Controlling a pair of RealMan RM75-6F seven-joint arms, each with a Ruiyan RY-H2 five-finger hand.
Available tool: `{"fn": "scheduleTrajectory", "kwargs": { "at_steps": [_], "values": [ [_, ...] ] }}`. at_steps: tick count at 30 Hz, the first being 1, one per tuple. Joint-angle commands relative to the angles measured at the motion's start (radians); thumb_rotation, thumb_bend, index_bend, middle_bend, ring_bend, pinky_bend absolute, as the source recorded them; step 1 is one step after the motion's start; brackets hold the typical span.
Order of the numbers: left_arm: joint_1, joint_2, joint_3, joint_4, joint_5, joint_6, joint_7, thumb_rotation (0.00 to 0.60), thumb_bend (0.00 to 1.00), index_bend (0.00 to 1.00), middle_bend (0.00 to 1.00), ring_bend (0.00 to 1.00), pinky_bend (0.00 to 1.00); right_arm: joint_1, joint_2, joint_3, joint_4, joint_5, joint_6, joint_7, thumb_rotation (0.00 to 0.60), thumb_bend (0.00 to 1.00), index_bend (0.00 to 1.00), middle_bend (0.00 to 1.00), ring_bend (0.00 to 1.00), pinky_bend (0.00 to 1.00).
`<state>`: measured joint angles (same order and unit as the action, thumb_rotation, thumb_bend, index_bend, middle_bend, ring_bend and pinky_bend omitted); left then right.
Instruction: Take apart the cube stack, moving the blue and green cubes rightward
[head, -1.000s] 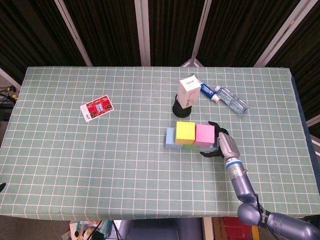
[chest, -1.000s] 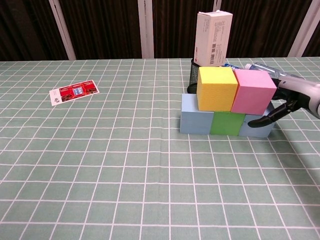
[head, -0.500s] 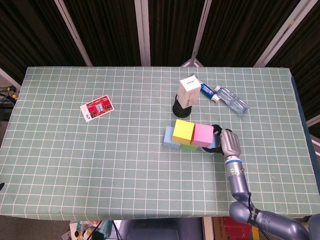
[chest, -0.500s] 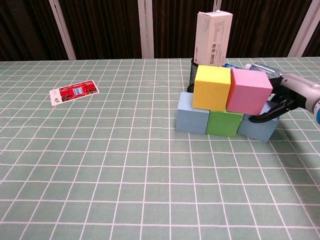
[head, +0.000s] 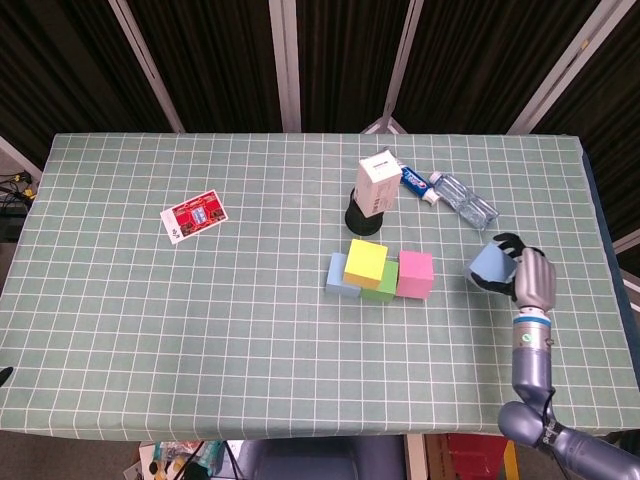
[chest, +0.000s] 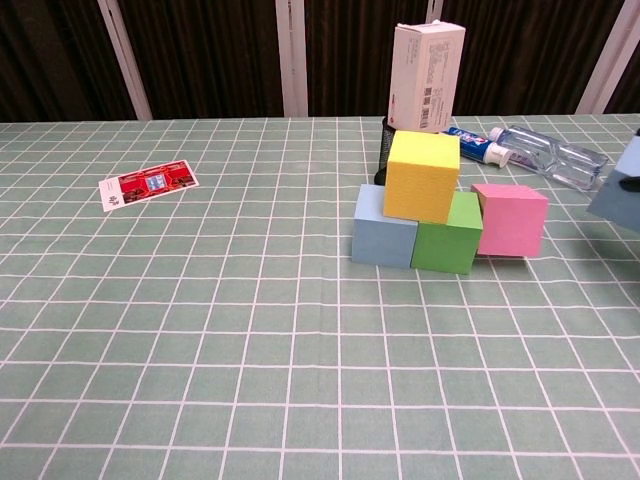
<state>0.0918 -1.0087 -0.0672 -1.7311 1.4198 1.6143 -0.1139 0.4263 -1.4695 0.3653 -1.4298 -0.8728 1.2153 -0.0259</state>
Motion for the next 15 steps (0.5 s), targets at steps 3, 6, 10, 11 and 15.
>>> {"fn": "scheduleTrajectory", "kwargs": {
  "at_steps": [3,6,10,11,15],
  "values": [
    [-0.003,-0.002,-0.002,-0.002,-0.006,-0.006,0.008,0.6,0.18,0.16,0.0,0.0,0.0,-0.055,0.074,-0.027,-0.058,-0.03,-0.031,0.057,0.6,0.28,0.35,0.45,0.65,0.24],
    [-0.005,-0.001,0.0,-0.005,-0.004,-0.009,0.012,0.6,0.18,0.16,0.0,0.0,0.0,-0.071,0.103,-0.053,-0.083,-0.058,-0.054,0.072,0.6,0.28,0.35,0.45,0.65,0.24],
    [-0.002,0.0,0.002,-0.004,0.0,-0.005,0.009,0.6,0.18,0.16,0.0,0.0,0.0,-0.072,0.124,-0.079,-0.1,-0.074,-0.094,0.068,0.6,0.28,0.35,0.45,0.65,0.24],
    [-0.002,0.0,0.002,-0.003,0.0,-0.005,0.007,0.6,0.18,0.16,0.0,0.0,0.0,-0.07,0.124,-0.082,-0.099,-0.074,-0.1,0.062,0.6,0.28,0.35,0.45,0.64,0.24],
    [0.0,0.003,0.001,-0.002,-0.001,-0.003,-0.002,0.6,0.18,0.16,0.0,0.0,0.0,-0.059,0.133,-0.106,-0.099,-0.06,-0.144,0.022,0.6,0.27,0.27,0.29,0.36,0.16]
  ]
}}
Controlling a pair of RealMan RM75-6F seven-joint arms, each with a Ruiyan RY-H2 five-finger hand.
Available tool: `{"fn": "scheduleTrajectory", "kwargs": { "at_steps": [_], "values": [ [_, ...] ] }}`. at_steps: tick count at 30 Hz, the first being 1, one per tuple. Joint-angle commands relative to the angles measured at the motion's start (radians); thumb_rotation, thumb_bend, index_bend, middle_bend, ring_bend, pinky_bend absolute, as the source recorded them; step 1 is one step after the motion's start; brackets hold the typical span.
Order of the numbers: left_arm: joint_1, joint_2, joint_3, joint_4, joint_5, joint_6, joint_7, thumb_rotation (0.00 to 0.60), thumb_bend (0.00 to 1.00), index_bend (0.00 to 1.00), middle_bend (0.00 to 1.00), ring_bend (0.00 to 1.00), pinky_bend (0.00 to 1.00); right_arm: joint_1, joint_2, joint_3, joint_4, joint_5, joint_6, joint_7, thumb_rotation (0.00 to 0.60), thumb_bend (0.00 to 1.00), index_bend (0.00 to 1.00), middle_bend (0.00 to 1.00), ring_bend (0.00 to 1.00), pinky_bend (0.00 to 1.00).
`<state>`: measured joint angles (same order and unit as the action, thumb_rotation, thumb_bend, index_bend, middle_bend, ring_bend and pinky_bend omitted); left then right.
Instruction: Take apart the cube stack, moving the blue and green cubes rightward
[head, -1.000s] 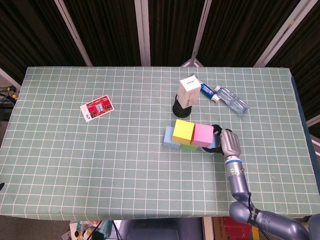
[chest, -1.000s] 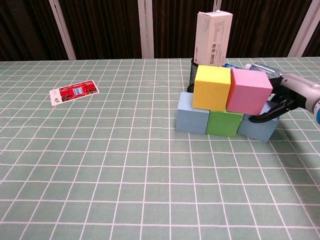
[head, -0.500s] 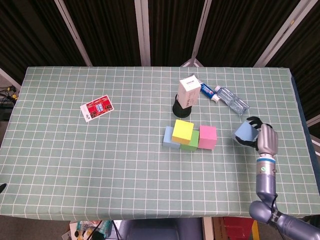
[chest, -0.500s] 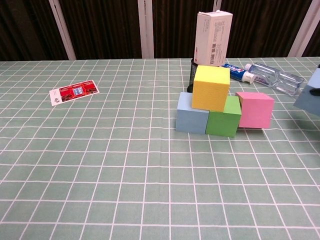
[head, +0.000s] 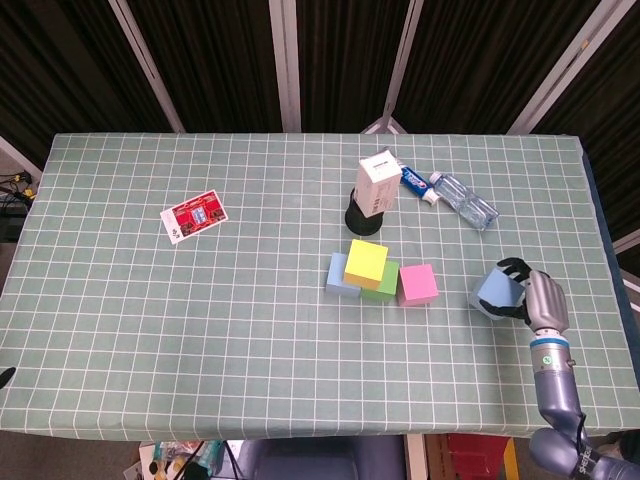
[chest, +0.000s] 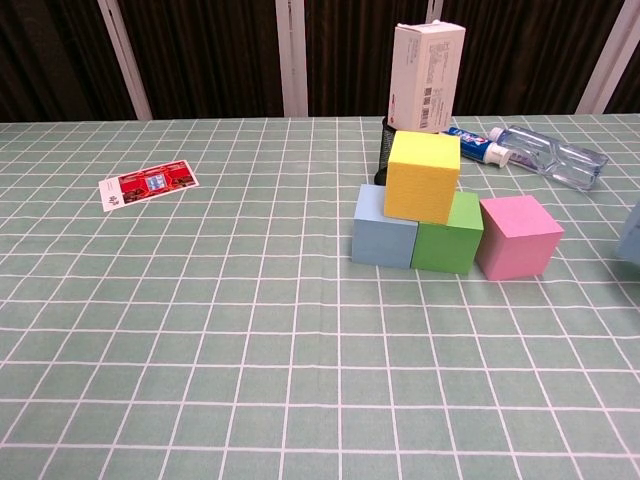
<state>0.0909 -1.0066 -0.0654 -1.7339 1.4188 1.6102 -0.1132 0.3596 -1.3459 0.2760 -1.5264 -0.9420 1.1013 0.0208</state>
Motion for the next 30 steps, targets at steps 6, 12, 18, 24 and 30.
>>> {"fn": "scheduleTrajectory", "kwargs": {
  "at_steps": [6,12,18,24,30],
  "values": [
    [0.0,0.002,-0.002,0.003,-0.003,-0.001,-0.006,0.6,0.18,0.16,0.0,0.0,0.0,0.019,0.063,-0.038,-0.061,-0.007,-0.096,-0.03,0.6,0.1,0.04,0.03,0.06,0.05],
    [0.0,0.001,-0.001,0.001,-0.002,0.0,-0.002,0.6,0.18,0.16,0.0,0.0,0.0,0.006,0.074,-0.024,-0.114,-0.068,-0.022,-0.015,0.6,0.1,0.0,0.0,0.01,0.01],
    [0.001,0.003,-0.001,0.001,-0.002,0.001,-0.007,0.6,0.18,0.16,0.0,0.0,0.0,-0.031,0.109,-0.04,-0.239,-0.151,0.071,-0.022,0.6,0.1,0.01,0.01,0.14,0.02],
    [0.003,0.006,-0.001,0.005,0.0,0.003,-0.019,0.6,0.18,0.16,0.0,0.0,0.0,-0.096,0.134,-0.094,-0.323,-0.22,0.128,0.032,0.6,0.1,0.09,0.14,0.28,0.1],
    [0.003,0.006,-0.001,0.006,0.001,0.003,-0.023,0.6,0.18,0.16,0.0,0.0,0.0,-0.134,0.136,-0.156,-0.339,-0.301,0.149,0.065,0.6,0.1,0.13,0.17,0.32,0.12]
  ]
}}
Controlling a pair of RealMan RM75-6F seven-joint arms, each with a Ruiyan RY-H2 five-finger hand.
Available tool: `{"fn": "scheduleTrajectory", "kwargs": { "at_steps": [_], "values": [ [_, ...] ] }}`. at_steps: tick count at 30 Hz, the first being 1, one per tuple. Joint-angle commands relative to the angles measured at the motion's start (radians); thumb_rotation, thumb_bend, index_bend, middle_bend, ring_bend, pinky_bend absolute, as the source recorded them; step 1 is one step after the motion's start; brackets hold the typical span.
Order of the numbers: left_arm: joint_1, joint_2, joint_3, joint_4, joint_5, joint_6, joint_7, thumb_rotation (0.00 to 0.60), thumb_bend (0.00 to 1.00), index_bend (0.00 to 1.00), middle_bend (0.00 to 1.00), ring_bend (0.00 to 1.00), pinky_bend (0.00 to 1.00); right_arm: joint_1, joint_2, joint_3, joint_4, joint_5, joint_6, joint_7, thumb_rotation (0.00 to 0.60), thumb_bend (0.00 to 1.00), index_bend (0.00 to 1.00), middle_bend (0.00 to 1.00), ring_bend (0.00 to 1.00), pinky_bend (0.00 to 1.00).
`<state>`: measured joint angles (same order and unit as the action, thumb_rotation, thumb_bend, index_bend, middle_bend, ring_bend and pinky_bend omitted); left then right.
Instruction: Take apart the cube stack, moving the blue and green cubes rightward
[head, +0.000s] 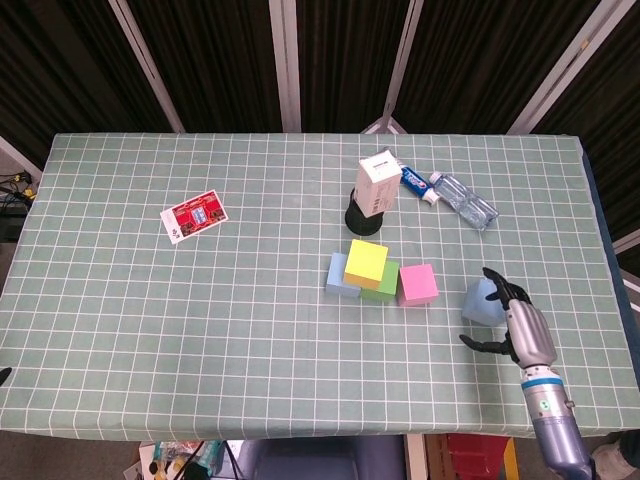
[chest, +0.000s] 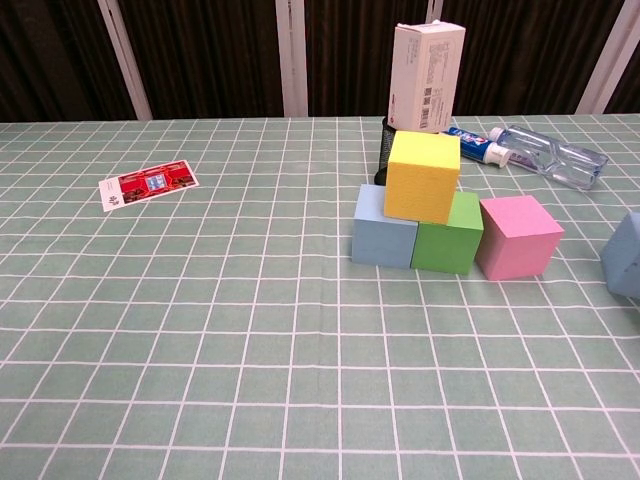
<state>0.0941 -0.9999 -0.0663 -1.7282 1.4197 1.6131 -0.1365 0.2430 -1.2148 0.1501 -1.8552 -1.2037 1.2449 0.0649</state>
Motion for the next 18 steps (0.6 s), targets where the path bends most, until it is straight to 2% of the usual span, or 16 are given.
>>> {"fn": "scheduleTrajectory", "kwargs": {
  "at_steps": [1,5,9,18],
  "values": [
    [0.0,-0.001,0.001,0.0,0.001,0.0,0.001,0.6,0.18,0.16,0.0,0.0,0.0,-0.02,0.002,-0.038,-0.009,-0.053,0.006,0.024,0.6,0.1,0.13,0.17,0.32,0.12],
    [0.002,-0.001,0.003,-0.001,0.006,0.003,0.003,0.6,0.18,0.16,0.0,0.0,0.0,-0.019,-0.022,-0.059,0.005,-0.075,0.001,-0.002,0.6,0.1,0.16,0.18,0.32,0.14],
    [0.003,0.0,0.001,0.0,0.002,0.005,-0.003,0.6,0.18,0.16,0.0,0.0,0.0,-0.013,-0.05,-0.081,0.018,-0.083,-0.024,-0.024,0.6,0.1,0.17,0.18,0.33,0.23],
    [0.007,0.006,-0.001,0.004,-0.001,0.007,-0.023,0.6,0.18,0.16,0.0,0.0,0.0,0.006,-0.126,-0.091,0.036,-0.087,-0.04,-0.095,0.6,0.1,0.26,0.25,0.35,0.25]
  ]
}}
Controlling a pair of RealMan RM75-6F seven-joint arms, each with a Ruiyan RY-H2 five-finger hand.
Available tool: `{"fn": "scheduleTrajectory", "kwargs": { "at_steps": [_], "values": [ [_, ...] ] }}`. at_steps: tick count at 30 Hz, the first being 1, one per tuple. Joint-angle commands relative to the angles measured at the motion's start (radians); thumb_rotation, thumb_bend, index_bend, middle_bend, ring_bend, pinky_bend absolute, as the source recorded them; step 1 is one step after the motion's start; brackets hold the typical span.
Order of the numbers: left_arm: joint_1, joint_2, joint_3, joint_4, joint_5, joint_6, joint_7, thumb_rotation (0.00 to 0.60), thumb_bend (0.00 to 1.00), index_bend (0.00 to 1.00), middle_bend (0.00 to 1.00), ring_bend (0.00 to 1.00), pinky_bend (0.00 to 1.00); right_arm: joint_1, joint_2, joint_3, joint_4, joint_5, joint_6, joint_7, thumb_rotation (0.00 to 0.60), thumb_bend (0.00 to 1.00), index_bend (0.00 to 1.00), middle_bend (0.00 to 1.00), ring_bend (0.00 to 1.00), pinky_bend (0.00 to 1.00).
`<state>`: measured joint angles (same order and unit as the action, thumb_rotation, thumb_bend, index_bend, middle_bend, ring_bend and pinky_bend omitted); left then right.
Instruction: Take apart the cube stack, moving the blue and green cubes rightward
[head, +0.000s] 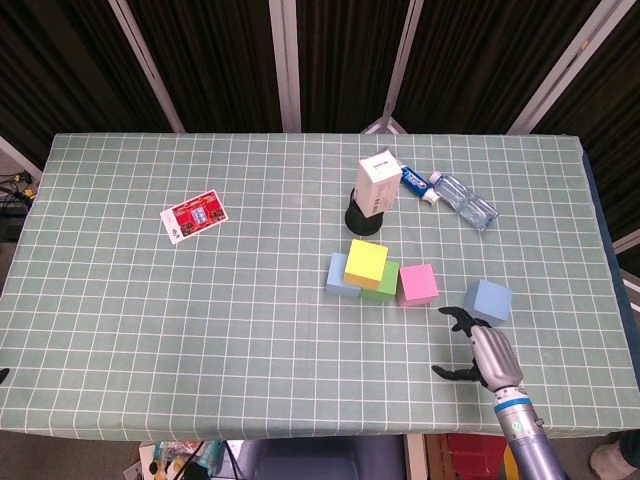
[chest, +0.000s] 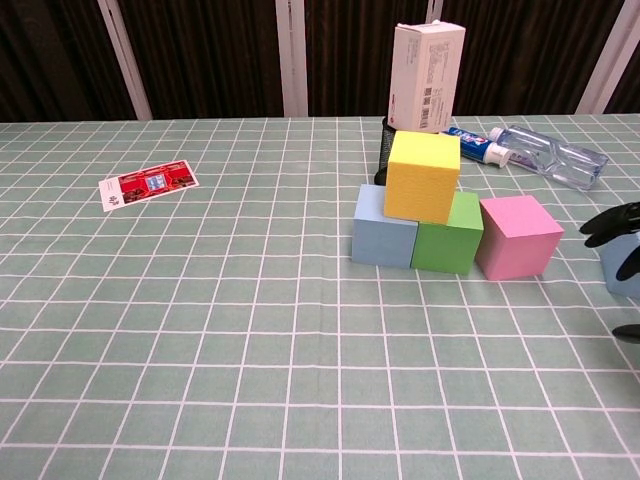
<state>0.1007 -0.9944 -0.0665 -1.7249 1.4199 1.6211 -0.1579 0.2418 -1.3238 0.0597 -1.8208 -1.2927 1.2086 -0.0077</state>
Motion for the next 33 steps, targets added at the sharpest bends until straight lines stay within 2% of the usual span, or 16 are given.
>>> {"fn": "scheduleTrajectory", "kwargs": {
  "at_steps": [1,6,15,26,33],
  "values": [
    [0.0,0.001,0.0,0.001,-0.001,-0.002,-0.003,0.6,0.18,0.16,0.0,0.0,0.0,0.011,-0.023,0.001,0.0,0.007,-0.008,-0.035,0.6,0.1,0.27,0.25,0.35,0.25],
    [-0.001,0.002,0.001,0.002,0.002,-0.003,-0.002,0.6,0.18,0.16,0.0,0.0,0.0,0.058,-0.071,0.03,0.019,0.064,-0.052,-0.129,0.6,0.1,0.27,0.25,0.35,0.25],
    [-0.001,0.003,-0.002,0.003,-0.003,-0.004,-0.006,0.6,0.18,0.16,0.0,0.0,0.0,0.179,-0.164,0.125,0.069,0.251,-0.15,-0.257,0.6,0.1,0.27,0.25,0.35,0.25],
    [-0.001,0.007,-0.005,0.006,-0.005,-0.004,-0.018,0.6,0.18,0.16,0.0,0.0,0.0,0.296,-0.232,0.263,0.164,0.428,-0.179,-0.282,0.6,0.1,0.27,0.25,0.35,0.25],
    [0.0,0.007,-0.004,0.006,-0.003,-0.003,-0.017,0.6,0.18,0.16,0.0,0.0,0.0,0.354,-0.256,0.276,0.24,0.519,-0.213,-0.32,0.6,0.1,0.27,0.25,0.35,0.25]
  ]
}}
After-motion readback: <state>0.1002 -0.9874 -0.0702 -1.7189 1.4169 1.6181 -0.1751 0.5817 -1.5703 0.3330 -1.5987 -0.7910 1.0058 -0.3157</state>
